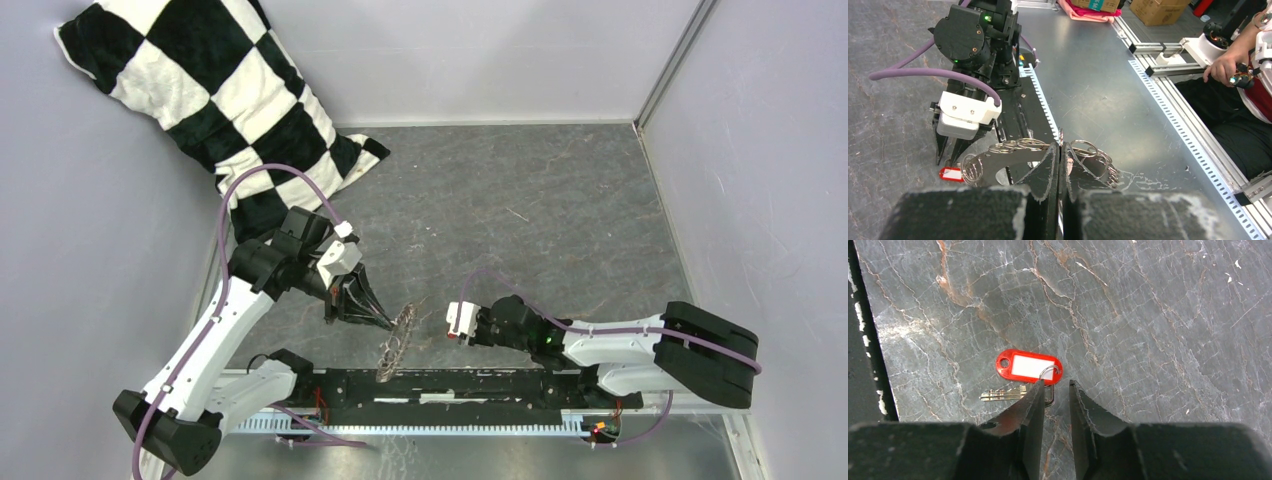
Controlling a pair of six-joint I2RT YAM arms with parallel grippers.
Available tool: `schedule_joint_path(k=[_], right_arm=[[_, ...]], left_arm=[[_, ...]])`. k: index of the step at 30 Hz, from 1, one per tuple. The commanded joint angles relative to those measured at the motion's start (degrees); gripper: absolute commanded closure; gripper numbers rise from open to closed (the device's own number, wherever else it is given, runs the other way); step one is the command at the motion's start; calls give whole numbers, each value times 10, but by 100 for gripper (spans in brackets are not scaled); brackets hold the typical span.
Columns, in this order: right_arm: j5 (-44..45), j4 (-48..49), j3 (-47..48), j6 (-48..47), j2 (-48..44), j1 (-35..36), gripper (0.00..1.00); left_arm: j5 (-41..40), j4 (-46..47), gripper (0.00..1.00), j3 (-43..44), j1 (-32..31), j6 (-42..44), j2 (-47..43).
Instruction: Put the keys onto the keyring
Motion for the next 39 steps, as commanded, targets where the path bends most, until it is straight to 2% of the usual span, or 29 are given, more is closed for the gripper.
schedule_joint_path(k=[1,3,5,6,7,9,14,25,31,32,35,39], right_arm=[[0,21,4,10,-10,-5,67],[-1,21,4,12,-13,-5,65],[-7,20,5,17,-16,-5,60],[-29,18,5,18,-14,-6,50],[-35,14,8,19,-10,-5,46],[-38,12,9,19,-3,-5,46],[-18,22,9,12,0,-6,57],[-40,48,5,25,2,-31,72],[-41,56,-1,39,-9,-53,90],[-42,57,-3,39,-14,-54,87],[-61,57,-8,51,-31,-54,69],[-80,75,-21,76,-34,-53,63]], left_arm=[[40,17,98,24,3,-33,-7],[42,21,98,25,3,-38,-6],[42,23,98,26,3,-39,-6],[41,23,98,27,3,-39,-6],[42,24,98,27,3,-40,-7],[42,28,98,28,4,-44,-7],[45,39,98,28,4,-54,-8],[48,42,98,29,7,-62,-10],[49,44,98,33,8,-67,-9],[49,45,98,34,8,-67,-9],[49,45,98,35,8,-70,-8],[49,50,98,35,8,-73,-9]])
